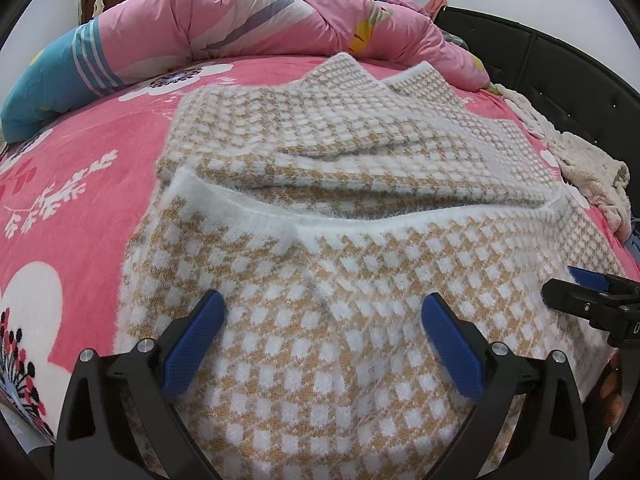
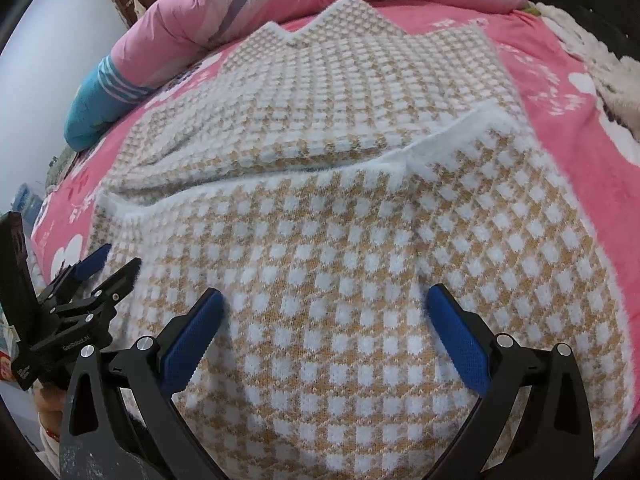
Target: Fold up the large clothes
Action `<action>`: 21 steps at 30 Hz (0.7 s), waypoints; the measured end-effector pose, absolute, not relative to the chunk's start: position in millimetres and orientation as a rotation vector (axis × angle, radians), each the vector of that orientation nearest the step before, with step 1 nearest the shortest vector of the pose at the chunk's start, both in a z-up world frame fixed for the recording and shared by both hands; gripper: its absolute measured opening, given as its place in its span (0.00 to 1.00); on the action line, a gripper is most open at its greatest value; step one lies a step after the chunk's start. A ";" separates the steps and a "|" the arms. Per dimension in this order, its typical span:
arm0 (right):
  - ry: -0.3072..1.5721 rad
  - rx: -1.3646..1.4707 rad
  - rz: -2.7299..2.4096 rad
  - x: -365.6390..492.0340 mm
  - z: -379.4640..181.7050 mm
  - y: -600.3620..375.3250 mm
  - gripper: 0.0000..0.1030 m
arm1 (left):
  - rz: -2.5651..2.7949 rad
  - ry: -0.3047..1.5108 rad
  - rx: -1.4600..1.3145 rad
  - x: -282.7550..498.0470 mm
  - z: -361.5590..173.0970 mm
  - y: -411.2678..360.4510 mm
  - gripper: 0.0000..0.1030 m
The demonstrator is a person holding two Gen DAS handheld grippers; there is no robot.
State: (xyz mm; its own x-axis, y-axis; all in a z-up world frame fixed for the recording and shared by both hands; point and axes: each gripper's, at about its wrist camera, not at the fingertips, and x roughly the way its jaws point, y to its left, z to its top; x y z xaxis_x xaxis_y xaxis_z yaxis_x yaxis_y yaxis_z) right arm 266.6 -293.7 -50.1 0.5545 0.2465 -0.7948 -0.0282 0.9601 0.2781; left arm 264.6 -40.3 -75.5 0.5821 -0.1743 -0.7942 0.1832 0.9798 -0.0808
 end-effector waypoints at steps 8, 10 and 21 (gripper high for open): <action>0.928 0.224 0.139 260.3 -51.1 -289.5 0.94 | -0.208 0.927 0.007 264.1 -75.6 -41.8 0.95; 0.929 0.224 0.142 262.0 -51.7 -291.1 0.94 | -0.211 0.927 0.005 264.4 -74.6 -42.9 0.95; 0.947 0.226 0.114 268.1 -53.4 -287.4 0.94 | -0.232 0.925 -0.010 267.8 -73.1 -46.6 0.95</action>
